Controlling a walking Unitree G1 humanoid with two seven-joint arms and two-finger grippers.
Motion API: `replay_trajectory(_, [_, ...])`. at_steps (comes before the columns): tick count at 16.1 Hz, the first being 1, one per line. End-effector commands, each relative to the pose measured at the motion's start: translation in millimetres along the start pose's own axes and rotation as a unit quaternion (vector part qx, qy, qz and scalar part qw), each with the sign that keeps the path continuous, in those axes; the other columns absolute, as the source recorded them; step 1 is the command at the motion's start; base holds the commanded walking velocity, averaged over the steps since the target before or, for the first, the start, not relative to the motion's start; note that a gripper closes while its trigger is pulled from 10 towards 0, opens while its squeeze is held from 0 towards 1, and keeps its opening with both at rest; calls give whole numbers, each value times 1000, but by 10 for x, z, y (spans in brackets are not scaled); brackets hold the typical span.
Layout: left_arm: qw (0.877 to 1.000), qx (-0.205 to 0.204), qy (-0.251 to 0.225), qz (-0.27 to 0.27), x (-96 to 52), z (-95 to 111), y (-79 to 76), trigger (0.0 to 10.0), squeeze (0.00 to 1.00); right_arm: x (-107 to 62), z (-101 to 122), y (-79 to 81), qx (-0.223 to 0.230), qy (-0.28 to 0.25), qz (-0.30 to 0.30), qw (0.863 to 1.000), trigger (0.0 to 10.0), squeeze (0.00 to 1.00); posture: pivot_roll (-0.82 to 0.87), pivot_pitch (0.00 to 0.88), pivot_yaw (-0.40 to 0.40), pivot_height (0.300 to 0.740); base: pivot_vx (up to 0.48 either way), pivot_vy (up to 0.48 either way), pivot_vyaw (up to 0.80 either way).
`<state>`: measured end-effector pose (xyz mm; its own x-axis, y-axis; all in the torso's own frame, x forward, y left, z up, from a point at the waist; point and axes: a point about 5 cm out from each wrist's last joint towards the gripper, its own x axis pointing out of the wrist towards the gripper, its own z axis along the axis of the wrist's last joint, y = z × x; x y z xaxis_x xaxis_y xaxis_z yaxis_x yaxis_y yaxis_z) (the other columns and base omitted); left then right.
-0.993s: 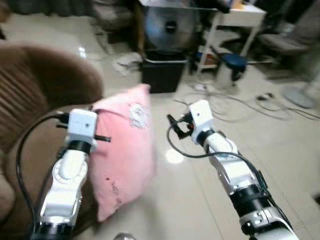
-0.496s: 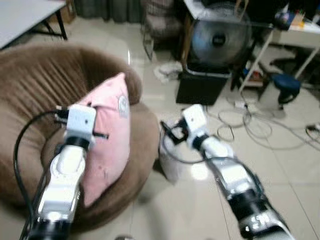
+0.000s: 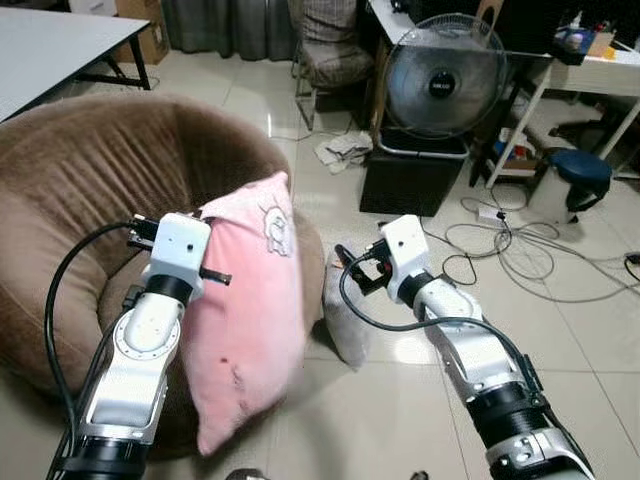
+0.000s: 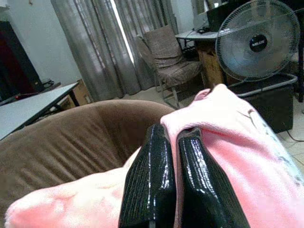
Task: Move the pillow to the sofa from floor
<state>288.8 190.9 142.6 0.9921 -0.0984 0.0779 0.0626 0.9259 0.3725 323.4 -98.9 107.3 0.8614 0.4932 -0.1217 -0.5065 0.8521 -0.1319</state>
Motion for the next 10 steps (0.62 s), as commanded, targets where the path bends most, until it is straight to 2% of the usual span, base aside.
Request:
replay_trajectory(1, [999,8,-31,-7,47,140,-26,10000,0,-25,4,-21,-16,-2,3,1000,10000,0,212,0,-47,740,0,0,531])
replay_trajectory(4, [999,8,-37,-14,32,157,-45,10000,0,-32,-31,17,-18,3,18,1000,10000,0,212,0,-47,740,0,0,800])
replay_trajectory(7, [999,13,-35,-32,-3,153,-93,10000,0,-98,-178,124,-5,22,54,998,10000,0,224,0,-57,740,0,0,800])
replay_trajectory(10, [999,14,-33,-37,-3,148,-100,10000,0,-122,-210,75,-7,27,35,999,10000,0,221,0,-54,740,300,0,800])
